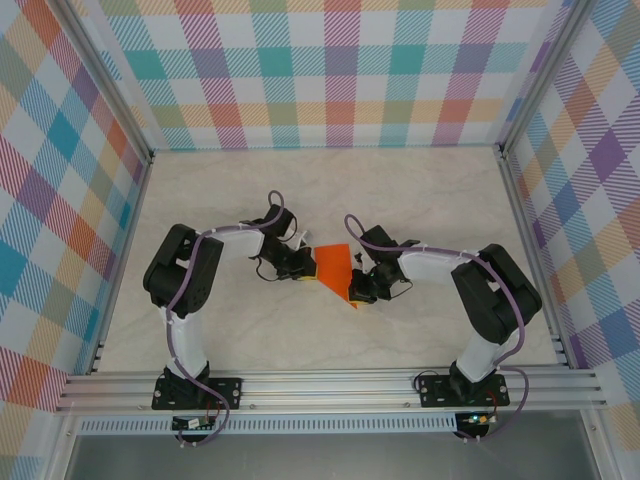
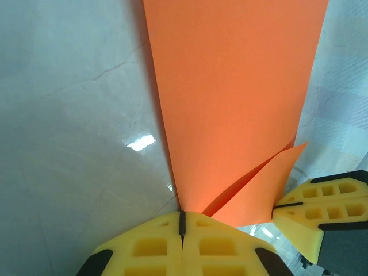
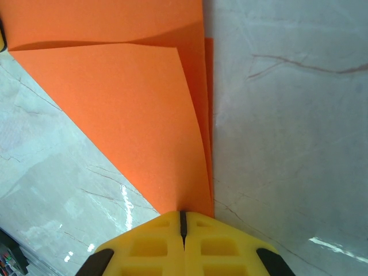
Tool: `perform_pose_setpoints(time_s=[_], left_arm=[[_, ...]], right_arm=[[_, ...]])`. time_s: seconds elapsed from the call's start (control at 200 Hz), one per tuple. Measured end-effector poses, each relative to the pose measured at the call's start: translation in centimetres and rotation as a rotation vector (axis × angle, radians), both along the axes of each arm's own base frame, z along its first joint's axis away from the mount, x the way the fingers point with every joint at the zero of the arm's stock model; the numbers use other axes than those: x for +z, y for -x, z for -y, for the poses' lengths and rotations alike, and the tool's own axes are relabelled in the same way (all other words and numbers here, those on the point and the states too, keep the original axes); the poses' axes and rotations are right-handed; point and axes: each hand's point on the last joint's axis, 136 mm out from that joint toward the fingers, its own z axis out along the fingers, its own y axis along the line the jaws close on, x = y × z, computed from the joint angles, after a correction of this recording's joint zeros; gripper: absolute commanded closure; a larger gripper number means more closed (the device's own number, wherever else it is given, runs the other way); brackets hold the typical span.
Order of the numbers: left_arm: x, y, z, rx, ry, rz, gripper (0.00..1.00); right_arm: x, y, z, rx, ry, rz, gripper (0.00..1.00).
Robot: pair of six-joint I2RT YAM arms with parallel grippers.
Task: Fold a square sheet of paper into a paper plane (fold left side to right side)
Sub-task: Third fold the triangle at the center of the table, then fourth fold the wing at the center of the table.
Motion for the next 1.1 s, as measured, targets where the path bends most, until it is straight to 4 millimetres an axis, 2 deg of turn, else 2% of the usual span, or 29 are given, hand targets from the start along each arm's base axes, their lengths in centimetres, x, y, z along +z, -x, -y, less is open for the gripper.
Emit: perform_pose_setpoints(time_s=[0.11,0.165,0.32,0.39,0.465,0.505,0.56,0.65,0.725,0.86,0.935,1.1], left_arm=[[0.1,0.0,-0.1,0.002,-0.002,0.001,1.00],[0.2,-0.2,-0.5,0.013,-0.018,0.010,0.97],[1.8,-1.4,-3.0,0.094,-0.068,0.069,0.79],[3.3,-1.5,-3.6,0.126,-0.064,0.105,0.72],[4.9,-1.2,-4.0,0.154,-0.044,0.146,0.62],[5.5,-0.9,-4.0,0.173,-0.027,0.157,0.59],[5.9,-0.5,-4.1,0.194,-0.008,0.163,0.55],[5.8,0.0,-3.9,0.215,0.009,0.152,0.50],[5.6,0.4,-3.2,0.218,0.025,0.142,0.49],[5.7,0.8,-1.0,0.196,0.073,0.138,0.48],[5.0,0.9,-0.1,0.189,0.082,0.121,0.47],[3.1,0.9,0.5,0.195,0.067,0.074,0.46]], right_arm=[[0.1,-0.1,-0.1,0.001,-0.003,0.006,0.93],[0.1,-0.1,-0.1,0.002,-0.004,0.010,0.91],[0.5,-0.3,0.4,0.007,0.019,0.039,0.78],[1.4,-0.4,0.8,0.008,0.031,0.070,0.67],[3.1,-0.9,1.3,0.002,0.035,0.137,0.55],[4.3,-1.3,1.6,-0.007,0.039,0.185,0.44],[5.8,-1.7,2.1,-0.003,0.044,0.250,0.33],[7.0,-2.2,2.8,0.000,0.065,0.320,0.26],[6.4,-2.4,3.2,0.013,0.098,0.328,0.25],[3.5,-2.5,3.8,0.037,0.176,0.284,0.25],[2.4,-2.7,4.0,0.045,0.208,0.266,0.26],[1.7,-4.0,3.4,0.054,0.224,0.278,0.26]])
